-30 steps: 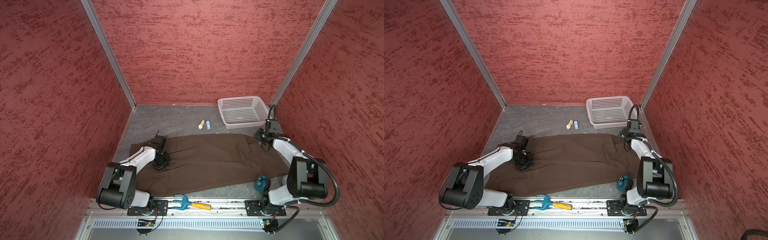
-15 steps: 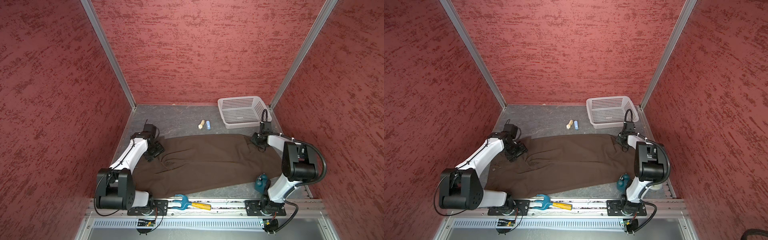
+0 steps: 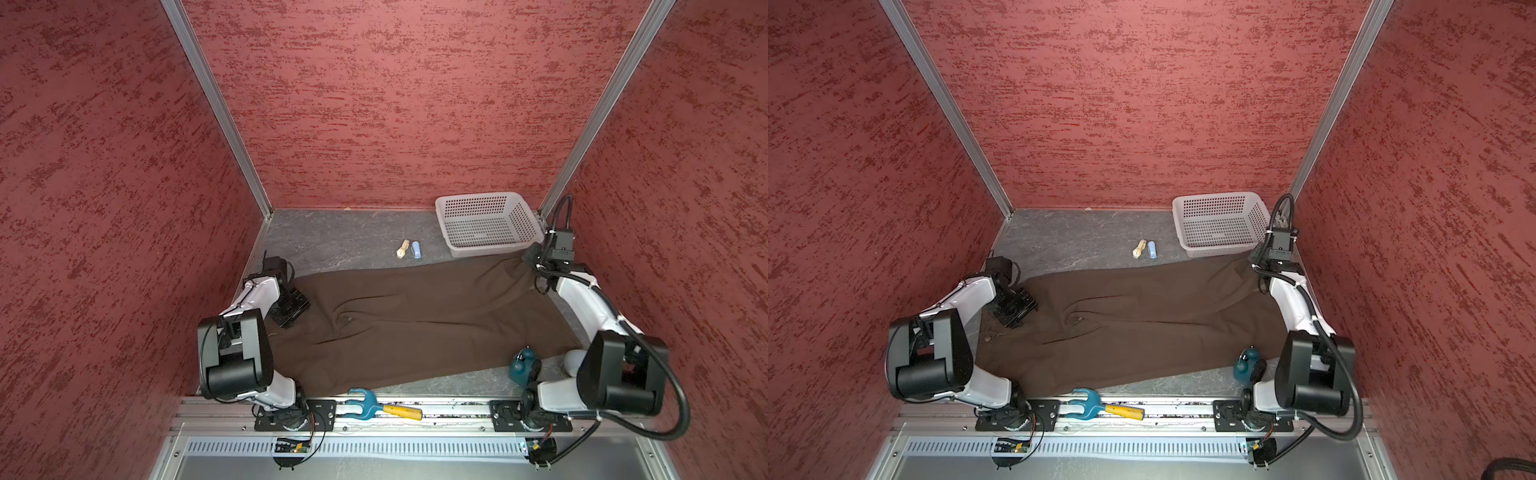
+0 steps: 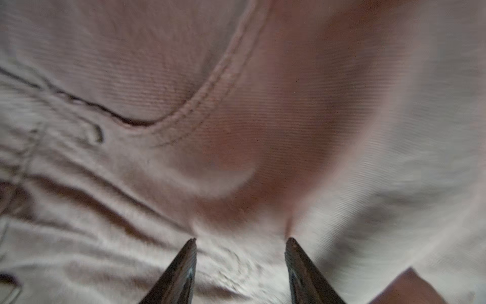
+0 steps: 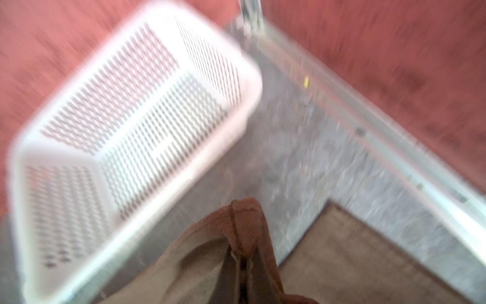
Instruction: Fold and stack the trousers
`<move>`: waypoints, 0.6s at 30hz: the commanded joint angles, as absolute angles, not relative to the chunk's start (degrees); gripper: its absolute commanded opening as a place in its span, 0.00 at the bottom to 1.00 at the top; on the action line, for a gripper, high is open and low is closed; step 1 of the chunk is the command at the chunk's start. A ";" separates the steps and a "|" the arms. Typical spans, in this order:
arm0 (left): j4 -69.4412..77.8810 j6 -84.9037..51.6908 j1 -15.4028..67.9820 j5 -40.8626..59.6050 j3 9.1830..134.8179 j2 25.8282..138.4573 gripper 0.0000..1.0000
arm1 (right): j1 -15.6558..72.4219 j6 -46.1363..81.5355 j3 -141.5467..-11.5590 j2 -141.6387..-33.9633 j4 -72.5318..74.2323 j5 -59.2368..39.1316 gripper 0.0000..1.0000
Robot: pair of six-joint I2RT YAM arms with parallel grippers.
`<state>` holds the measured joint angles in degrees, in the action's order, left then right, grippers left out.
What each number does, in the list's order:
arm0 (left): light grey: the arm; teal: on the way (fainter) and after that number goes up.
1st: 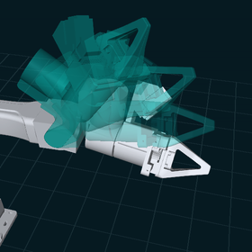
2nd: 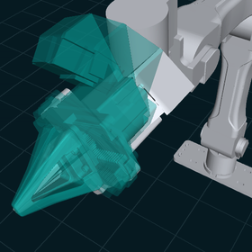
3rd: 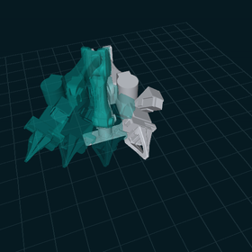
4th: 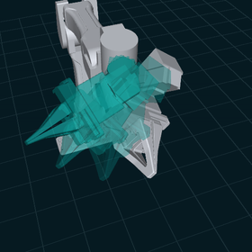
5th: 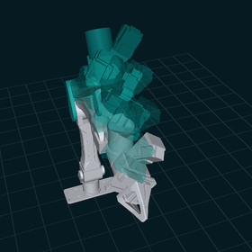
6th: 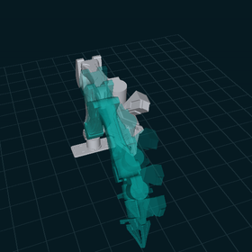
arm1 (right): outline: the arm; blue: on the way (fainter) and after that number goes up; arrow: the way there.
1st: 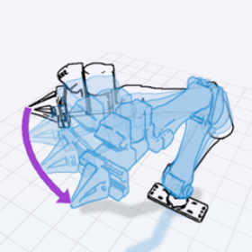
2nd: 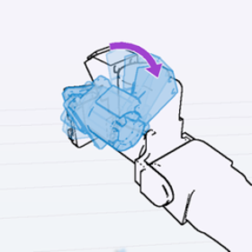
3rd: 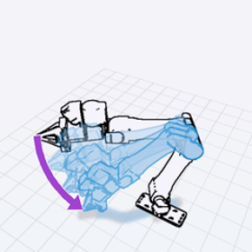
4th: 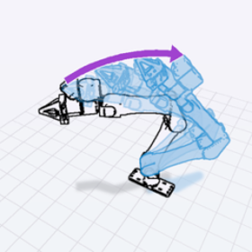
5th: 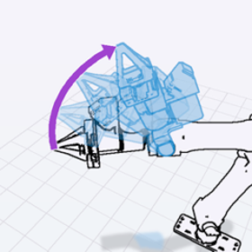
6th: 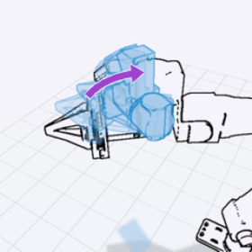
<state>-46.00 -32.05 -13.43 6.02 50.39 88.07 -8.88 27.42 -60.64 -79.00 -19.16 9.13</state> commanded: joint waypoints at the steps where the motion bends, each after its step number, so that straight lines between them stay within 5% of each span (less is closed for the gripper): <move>1: -42.68 -31.10 -14.54 8.09 50.05 89.87 0.55 | -9.39 27.34 -62.34 -77.56 -19.79 15.38 0.05; 5: -40.79 -31.64 -14.47 8.62 48.78 89.35 0.55 | -9.50 25.94 -62.84 -81.92 -19.51 17.46 0.20; 9: -41.66 -31.53 -14.42 9.09 48.89 88.51 0.56 | -12.20 28.76 -64.76 -91.36 -23.69 12.99 0.70; 10: -41.57 -31.53 -14.41 8.97 48.74 88.06 0.57 | -13.08 29.97 -64.44 -92.41 -23.99 9.24 0.74; 13: -41.70 -31.81 -14.41 9.22 48.45 87.25 0.57 | -14.15 33.65 -59.75 -91.39 -19.48 0.88 0.77; 18: -41.97 -31.94 -13.57 8.85 49.01 87.32 0.58 | -14.31 32.65 -56.71 -89.41 -20.44 2.16 0.72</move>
